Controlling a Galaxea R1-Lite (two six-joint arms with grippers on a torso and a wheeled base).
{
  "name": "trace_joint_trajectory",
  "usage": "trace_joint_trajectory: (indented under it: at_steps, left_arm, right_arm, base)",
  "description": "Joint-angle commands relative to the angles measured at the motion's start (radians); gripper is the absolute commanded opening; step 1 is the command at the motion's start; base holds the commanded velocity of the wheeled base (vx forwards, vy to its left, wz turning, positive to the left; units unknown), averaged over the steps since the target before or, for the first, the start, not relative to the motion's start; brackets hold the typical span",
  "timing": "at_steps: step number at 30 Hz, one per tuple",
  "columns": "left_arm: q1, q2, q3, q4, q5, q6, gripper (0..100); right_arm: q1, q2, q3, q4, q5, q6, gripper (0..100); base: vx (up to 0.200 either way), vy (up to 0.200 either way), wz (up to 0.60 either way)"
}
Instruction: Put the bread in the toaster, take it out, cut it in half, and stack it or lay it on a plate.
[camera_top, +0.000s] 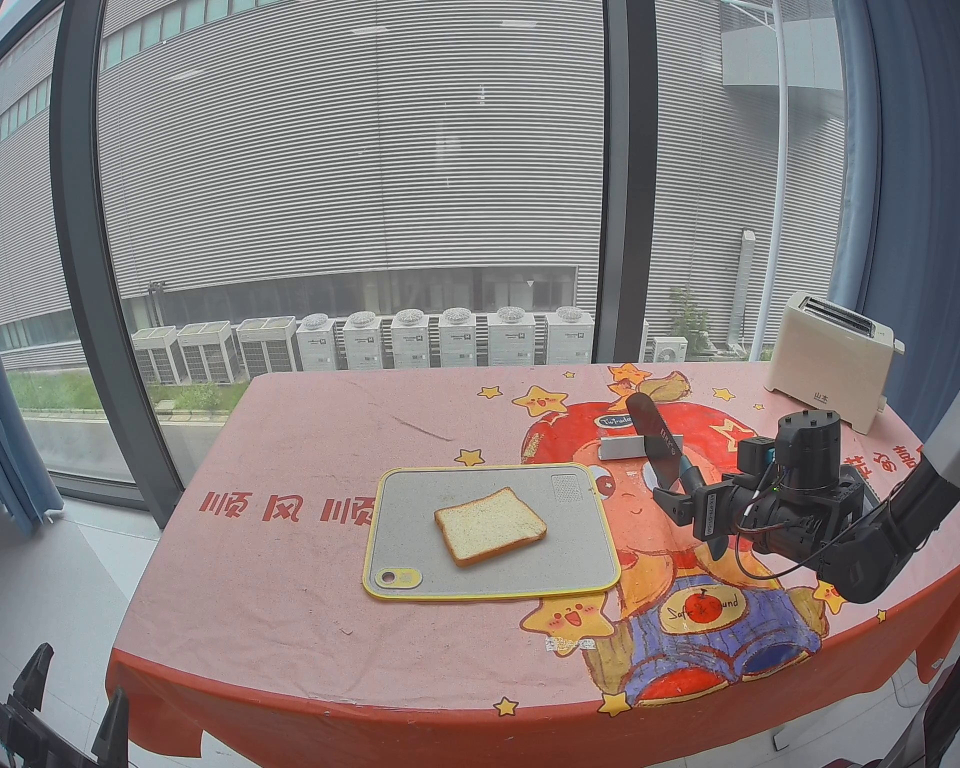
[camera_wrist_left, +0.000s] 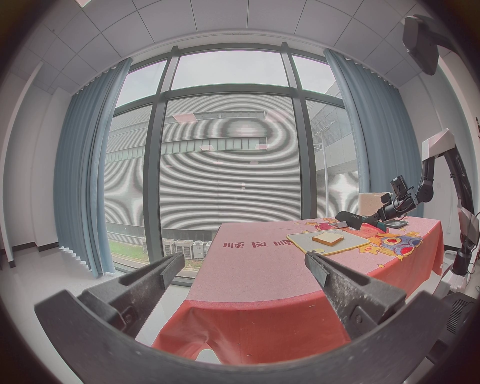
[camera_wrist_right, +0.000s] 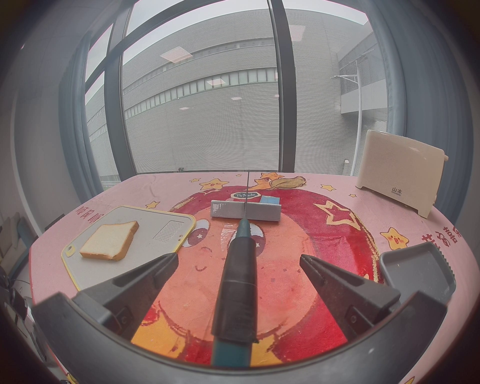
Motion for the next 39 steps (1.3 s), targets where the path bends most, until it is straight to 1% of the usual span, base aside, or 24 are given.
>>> trace_joint_trajectory:
  at_steps: [1, 5, 39]
  left_arm:
    - [0.000, -0.007, 0.016, 0.000, 0.000, 0.000, 100]
    - [0.000, -0.007, 0.016, 0.000, 0.000, 0.001, 100]
    - [0.000, -0.007, 0.016, 0.002, 0.000, 0.000, 100]
  right_arm:
    - [0.001, 0.028, -0.003, -0.020, -0.003, 0.000, 100]
    - [-0.002, 0.039, -0.002, -0.043, -0.003, -0.002, 100]
    - [-0.005, 0.054, -0.005, -0.045, -0.002, -0.002, 100]
  base:
    - [0.000, 0.000, 0.00]
    - [0.000, 0.000, 0.00]
    - [0.000, 0.000, 0.00]
